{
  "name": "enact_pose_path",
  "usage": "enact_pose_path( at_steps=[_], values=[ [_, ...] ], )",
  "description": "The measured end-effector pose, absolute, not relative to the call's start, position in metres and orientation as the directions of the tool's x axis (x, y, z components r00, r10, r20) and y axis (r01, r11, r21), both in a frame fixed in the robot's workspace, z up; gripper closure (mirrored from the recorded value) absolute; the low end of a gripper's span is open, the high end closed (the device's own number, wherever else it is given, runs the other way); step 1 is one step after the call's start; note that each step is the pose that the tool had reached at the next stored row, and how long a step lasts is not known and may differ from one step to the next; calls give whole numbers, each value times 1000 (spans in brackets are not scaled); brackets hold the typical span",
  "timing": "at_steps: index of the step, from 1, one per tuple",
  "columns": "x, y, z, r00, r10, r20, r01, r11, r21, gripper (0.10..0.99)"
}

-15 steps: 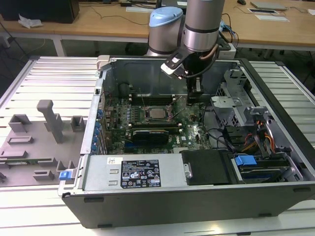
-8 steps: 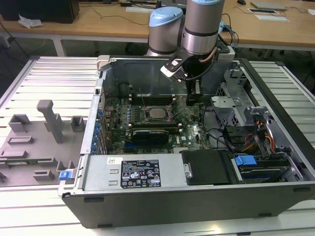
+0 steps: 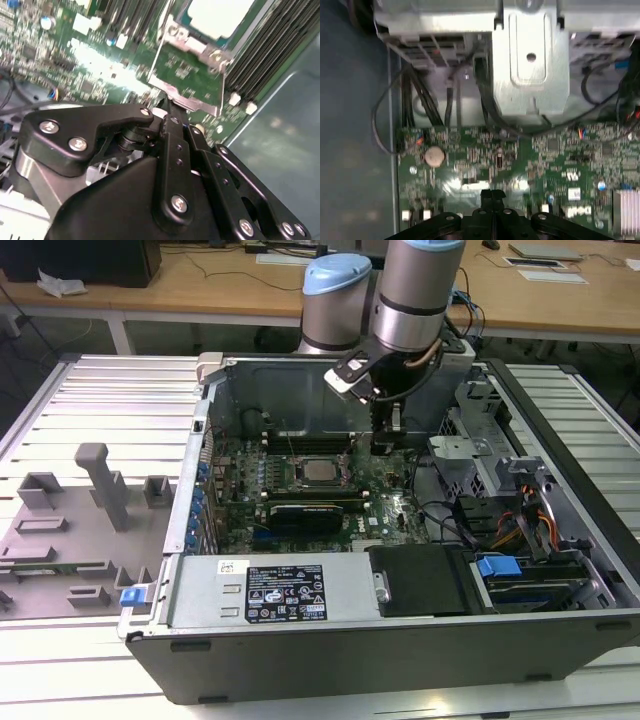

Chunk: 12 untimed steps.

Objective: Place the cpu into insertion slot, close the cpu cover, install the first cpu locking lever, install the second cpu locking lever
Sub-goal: 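Close the cpu cover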

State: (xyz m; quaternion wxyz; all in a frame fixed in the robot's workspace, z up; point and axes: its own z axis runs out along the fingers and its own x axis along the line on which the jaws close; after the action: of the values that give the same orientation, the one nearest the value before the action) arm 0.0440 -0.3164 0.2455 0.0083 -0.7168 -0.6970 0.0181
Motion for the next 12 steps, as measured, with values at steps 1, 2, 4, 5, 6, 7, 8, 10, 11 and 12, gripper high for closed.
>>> enact_pose_path(
  at_steps=[1, 2, 4, 5, 6, 7, 8, 10, 11, 12],
  values=[
    [44, -316, 245, 27, 1000, -15, 998, -28, -58, 980],
    [44, -316, 245, 27, 1000, -15, 997, -28, -74, 980],
    [45, -316, 245, 26, 1000, -17, 992, -28, -121, 980],
    [45, -316, 245, 26, 1000, -17, 990, -28, -140, 980],
    [46, -316, 245, 25, 1000, -18, 984, -28, -175, 980],
    [46, -316, 245, 25, 1000, -19, 979, -28, -201, 980],
    [47, -316, 245, 24, 1000, -20, 971, -28, -239, 980],
    [47, -316, 245, 24, 1000, -20, 969, -28, -244, 980],
    [47, -316, 245, 24, 1000, -20, 969, -28, -245, 980],
    [47, -316, 245, 24, 1000, -20, 969, -28, -245, 980]
  ],
)
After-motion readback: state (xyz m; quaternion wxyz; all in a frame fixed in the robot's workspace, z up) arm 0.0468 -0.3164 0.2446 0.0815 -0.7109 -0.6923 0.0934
